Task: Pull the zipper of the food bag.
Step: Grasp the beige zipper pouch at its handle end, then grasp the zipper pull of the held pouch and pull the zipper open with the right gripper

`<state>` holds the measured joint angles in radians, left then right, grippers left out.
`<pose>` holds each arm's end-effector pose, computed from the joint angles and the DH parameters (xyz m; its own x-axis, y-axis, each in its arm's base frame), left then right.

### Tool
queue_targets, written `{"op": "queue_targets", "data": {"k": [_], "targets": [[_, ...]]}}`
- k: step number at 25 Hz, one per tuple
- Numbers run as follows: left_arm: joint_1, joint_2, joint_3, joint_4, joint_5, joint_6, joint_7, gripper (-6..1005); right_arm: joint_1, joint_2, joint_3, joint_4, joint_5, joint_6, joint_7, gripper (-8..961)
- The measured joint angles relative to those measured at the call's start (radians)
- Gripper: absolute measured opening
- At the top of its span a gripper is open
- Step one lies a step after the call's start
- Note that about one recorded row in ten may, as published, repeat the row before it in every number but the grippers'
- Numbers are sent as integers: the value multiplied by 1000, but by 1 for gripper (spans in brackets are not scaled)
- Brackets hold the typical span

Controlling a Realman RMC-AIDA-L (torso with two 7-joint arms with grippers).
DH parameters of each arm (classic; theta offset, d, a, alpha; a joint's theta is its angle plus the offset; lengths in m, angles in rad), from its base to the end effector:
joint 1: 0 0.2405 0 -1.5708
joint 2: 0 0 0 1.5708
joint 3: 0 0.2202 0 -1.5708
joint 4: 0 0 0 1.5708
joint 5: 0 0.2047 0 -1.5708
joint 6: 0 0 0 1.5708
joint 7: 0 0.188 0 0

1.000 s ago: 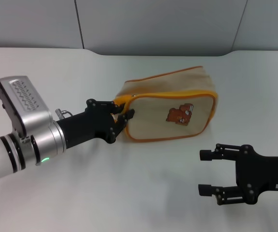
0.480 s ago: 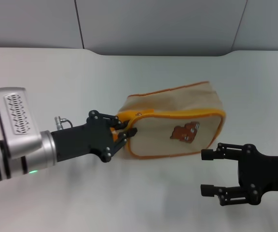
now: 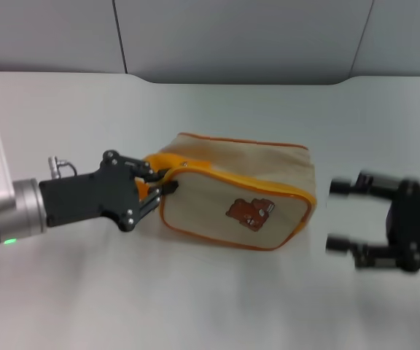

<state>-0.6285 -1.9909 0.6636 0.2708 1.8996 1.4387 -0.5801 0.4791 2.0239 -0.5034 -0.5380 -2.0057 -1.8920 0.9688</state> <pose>-0.2199 0.3342 -0.0428 0.8979 -0.1930 0.3957 -0.0039 -0.9022 -0.4312 0.2115 0.2750 0.0103 0.7631 -0.0207 -0.6459 -0.1783 -0.9675 -0.1796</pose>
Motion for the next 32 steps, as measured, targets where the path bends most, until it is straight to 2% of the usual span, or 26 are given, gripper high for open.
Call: {"op": "queue_targets", "data": {"k": [2, 8, 9, 11, 12, 13, 14, 16, 17, 20, 22, 30, 32], "targets": [[-22, -11, 12, 12, 0, -9, 8, 118, 12, 12, 85, 2, 64, 34, -91, 785], [-45, -28, 38, 23, 0, -20, 16, 115, 60, 26, 92, 4, 168, 139, -211, 784], [-48, -32, 45, 27, 0, -21, 16, 115, 96, 28, 62, 1, 165, 190, -256, 783], [-51, -37, 51, 35, 0, -22, 17, 114, 113, 28, 37, 0, 163, 221, -271, 783], [-53, -41, 52, 39, 0, -22, 17, 113, 141, 27, -15, -2, 162, 267, -290, 783], [-53, -41, 52, 39, 0, -22, 17, 113, 141, 27, -15, -2, 162, 267, -290, 783], [-56, -43, 53, 40, 0, -22, 17, 112, 168, 24, -75, -5, 162, 308, -302, 783], [-58, -44, 53, 40, 0, -21, 17, 112, 177, 24, -101, -9, 162, 328, -311, 782], [-59, -46, 53, 41, 0, -17, 17, 113, 189, 26, -161, -21, 159, 368, -341, 782], [-59, -46, 53, 41, 0, -15, 17, 110, 192, 37, -214, -46, 156, 402, -380, 658], [-60, -49, 53, 41, -1, -15, 16, 108, 187, 52, -284, -91, 154, 442, -403, 575], [-53, -51, 53, 41, -6, -13, 16, 108, 200, 53, -330, -96, 148, 455, -404, 511], [-52, -51, 53, 41, -6, -13, 16, 108, 202, 54, -368, -91, 142, 472, -417, 495]]}}
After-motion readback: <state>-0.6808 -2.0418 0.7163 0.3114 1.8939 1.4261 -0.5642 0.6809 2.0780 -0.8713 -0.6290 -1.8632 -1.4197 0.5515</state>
